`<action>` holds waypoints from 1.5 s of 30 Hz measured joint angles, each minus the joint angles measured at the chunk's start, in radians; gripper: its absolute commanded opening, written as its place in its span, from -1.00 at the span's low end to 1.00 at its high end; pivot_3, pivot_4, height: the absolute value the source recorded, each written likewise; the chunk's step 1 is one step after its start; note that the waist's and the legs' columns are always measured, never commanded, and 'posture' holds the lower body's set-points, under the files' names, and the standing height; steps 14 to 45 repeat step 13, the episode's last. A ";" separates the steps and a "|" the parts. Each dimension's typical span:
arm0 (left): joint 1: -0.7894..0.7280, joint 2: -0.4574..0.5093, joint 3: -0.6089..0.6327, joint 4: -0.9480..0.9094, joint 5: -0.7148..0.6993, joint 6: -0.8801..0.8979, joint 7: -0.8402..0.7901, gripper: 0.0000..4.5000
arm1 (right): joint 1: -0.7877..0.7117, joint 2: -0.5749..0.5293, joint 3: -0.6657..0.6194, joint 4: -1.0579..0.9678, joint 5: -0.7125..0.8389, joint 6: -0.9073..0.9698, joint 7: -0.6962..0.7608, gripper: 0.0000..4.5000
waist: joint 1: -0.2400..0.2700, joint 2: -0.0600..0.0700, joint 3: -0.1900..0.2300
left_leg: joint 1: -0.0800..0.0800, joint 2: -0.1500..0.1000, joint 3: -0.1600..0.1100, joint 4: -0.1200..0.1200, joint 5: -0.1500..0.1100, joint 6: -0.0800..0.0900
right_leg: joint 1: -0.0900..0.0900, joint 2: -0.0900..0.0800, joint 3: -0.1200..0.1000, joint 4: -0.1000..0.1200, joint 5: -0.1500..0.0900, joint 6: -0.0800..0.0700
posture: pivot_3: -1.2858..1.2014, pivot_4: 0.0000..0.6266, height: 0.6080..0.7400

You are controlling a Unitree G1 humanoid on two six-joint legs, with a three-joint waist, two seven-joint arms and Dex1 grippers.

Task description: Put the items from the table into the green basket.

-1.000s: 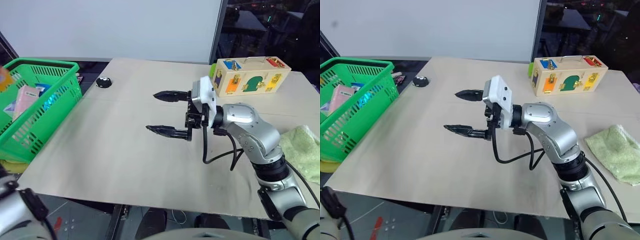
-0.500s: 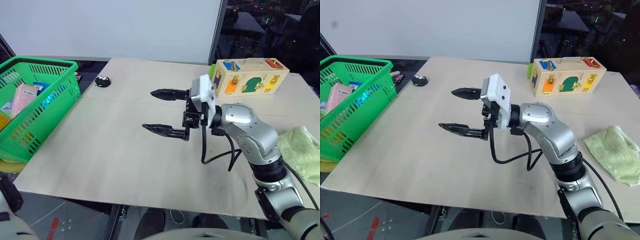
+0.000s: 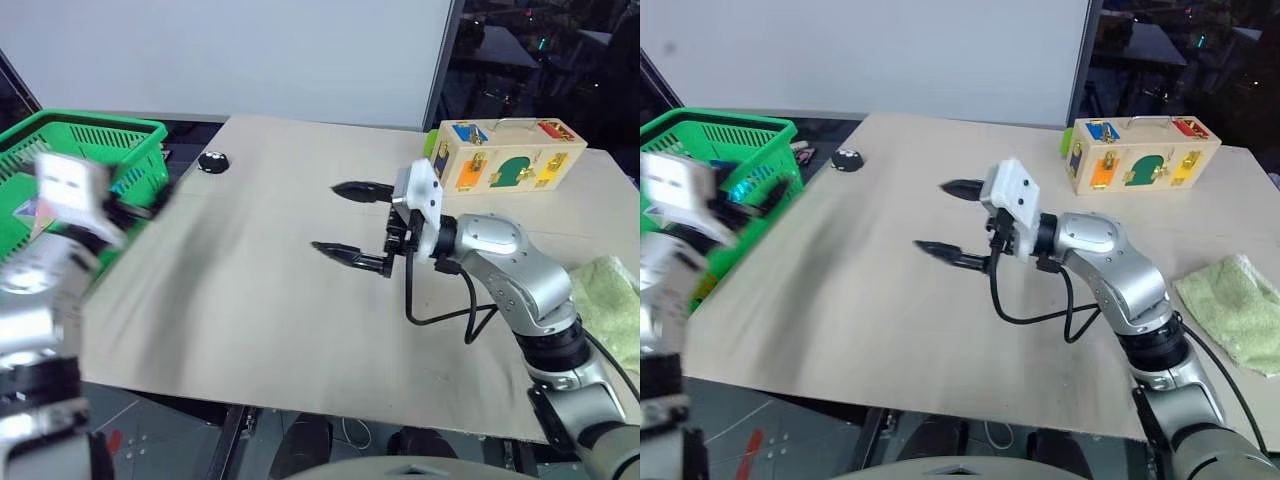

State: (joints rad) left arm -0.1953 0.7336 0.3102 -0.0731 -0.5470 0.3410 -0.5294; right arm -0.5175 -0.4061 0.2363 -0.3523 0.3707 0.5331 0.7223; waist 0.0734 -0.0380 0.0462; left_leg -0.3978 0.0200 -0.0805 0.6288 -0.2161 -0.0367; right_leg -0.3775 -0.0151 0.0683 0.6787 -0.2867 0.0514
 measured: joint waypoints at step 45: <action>0.186 -0.085 -0.114 -0.389 -0.112 0.289 0.018 0.89 | 0.496 -0.103 -0.247 -0.236 -0.096 0.182 -0.287 1.00 | -0.071 0.014 0.001 | 0.003 0.002 0.002 0.002 0.000 0.001 | 0.001 0.005 0.004 0.000 -0.001 0.001 | 0.05 -1.00 1.00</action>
